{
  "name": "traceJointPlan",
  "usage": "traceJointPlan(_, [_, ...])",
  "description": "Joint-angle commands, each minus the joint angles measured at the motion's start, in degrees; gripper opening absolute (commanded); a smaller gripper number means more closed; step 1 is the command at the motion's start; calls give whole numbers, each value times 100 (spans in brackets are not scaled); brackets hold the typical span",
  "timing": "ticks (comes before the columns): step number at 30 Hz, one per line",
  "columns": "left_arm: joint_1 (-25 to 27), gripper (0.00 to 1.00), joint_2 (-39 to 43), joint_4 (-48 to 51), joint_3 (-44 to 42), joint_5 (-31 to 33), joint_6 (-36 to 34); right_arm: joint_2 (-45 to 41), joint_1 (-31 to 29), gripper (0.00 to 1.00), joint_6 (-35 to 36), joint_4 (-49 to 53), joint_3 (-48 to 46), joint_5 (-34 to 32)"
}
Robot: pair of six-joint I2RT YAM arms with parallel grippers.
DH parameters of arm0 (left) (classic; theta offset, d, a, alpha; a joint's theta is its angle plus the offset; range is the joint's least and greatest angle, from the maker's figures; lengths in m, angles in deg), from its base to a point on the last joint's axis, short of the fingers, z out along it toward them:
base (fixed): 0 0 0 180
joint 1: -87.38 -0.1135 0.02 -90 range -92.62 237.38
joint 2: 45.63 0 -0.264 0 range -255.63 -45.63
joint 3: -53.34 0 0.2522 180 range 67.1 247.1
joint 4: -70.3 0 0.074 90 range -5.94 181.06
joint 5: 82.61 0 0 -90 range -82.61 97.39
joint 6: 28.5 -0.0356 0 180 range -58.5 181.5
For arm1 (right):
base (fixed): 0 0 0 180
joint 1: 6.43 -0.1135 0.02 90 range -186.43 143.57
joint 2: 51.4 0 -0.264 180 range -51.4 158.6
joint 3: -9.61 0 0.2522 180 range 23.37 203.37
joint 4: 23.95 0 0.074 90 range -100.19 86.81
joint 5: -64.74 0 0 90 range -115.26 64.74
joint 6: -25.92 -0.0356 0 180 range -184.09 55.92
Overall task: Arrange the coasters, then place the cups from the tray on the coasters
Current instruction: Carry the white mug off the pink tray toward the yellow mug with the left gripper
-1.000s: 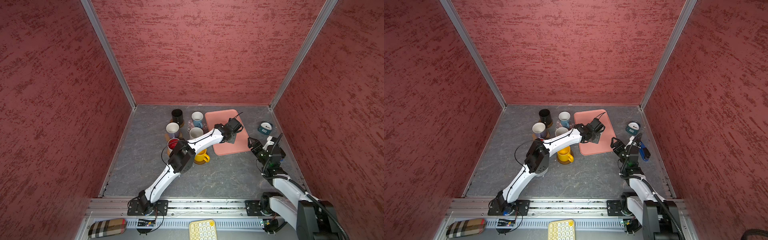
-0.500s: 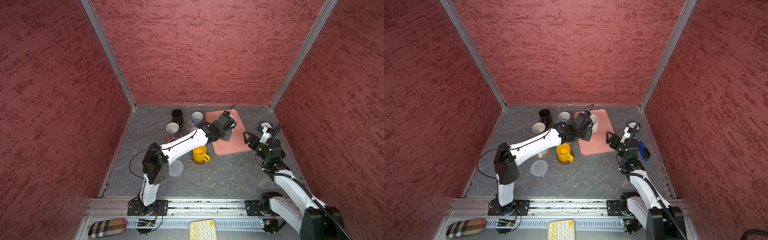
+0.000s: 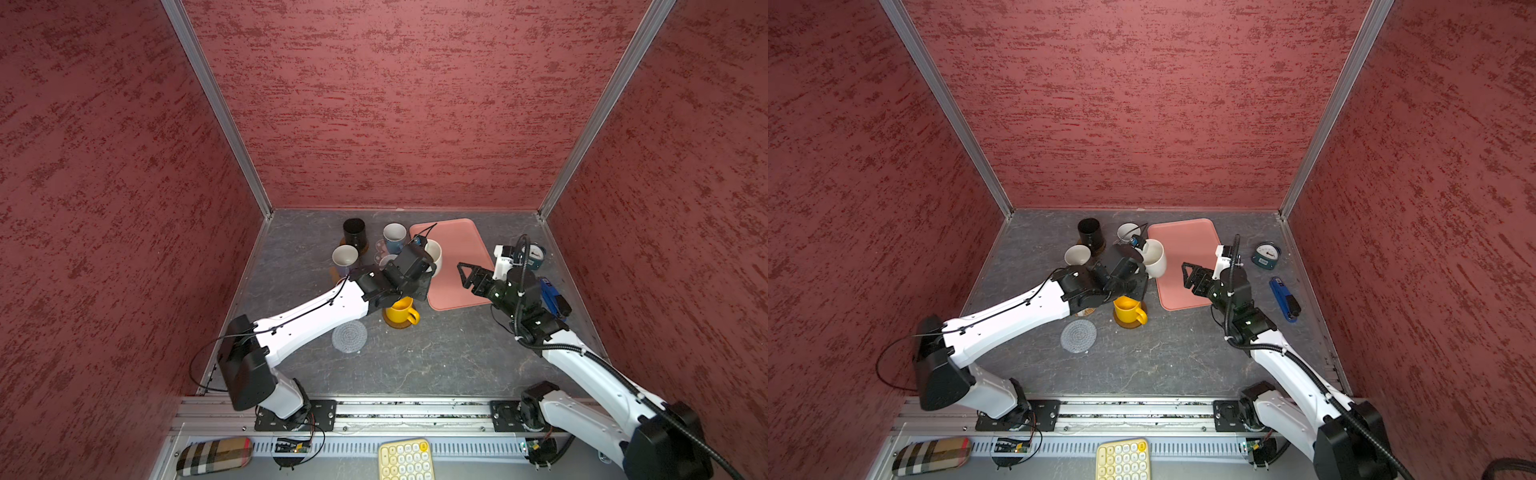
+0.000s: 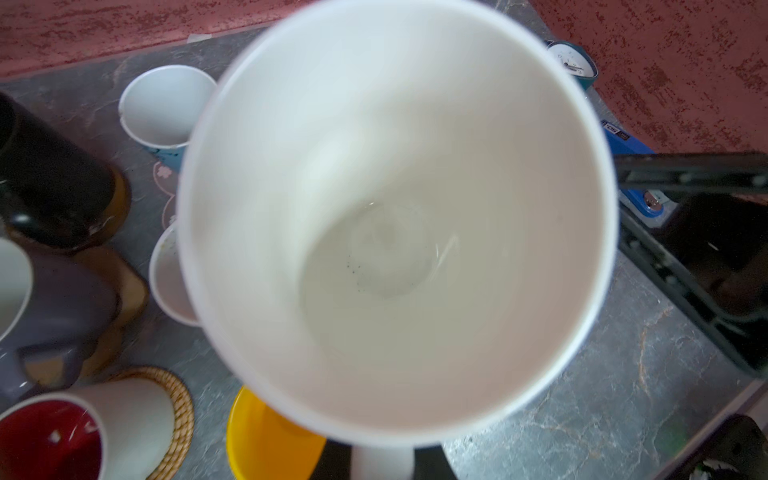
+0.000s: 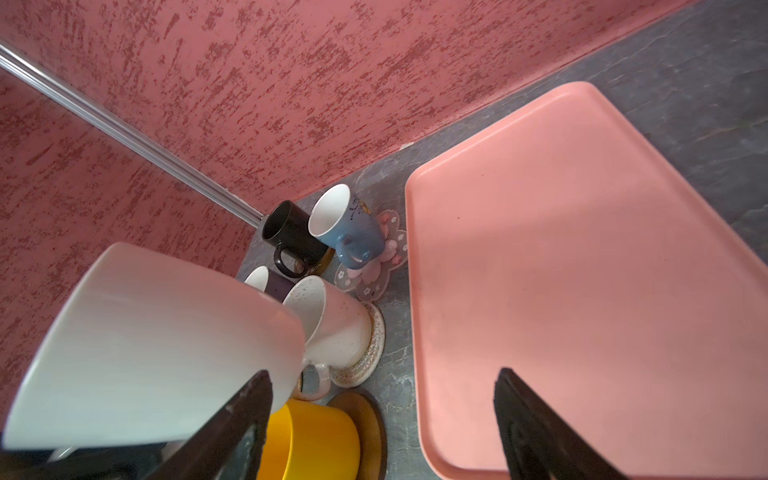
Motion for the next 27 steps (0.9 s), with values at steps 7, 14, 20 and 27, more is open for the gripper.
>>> traceJointPlan(7, [-8, 0, 1746, 183, -871, 560, 261, 698, -649, 85, 261, 64, 747, -630])
traceJointPlan(14, [46, 0, 2580, 882, -1191, 631, 272, 918, -658, 87, 541, 175, 1163, -674])
traceJointPlan(20, [38, 0, 3122, 1551, -1369, 1024, 482, 1297, -645, 88, 684, 15, 1411, -593])
traceJointPlan(27, [29, 0, 3637, 2098, -1702, 1204, 597, 1674, -510, 88, 760, -206, 1564, -398])
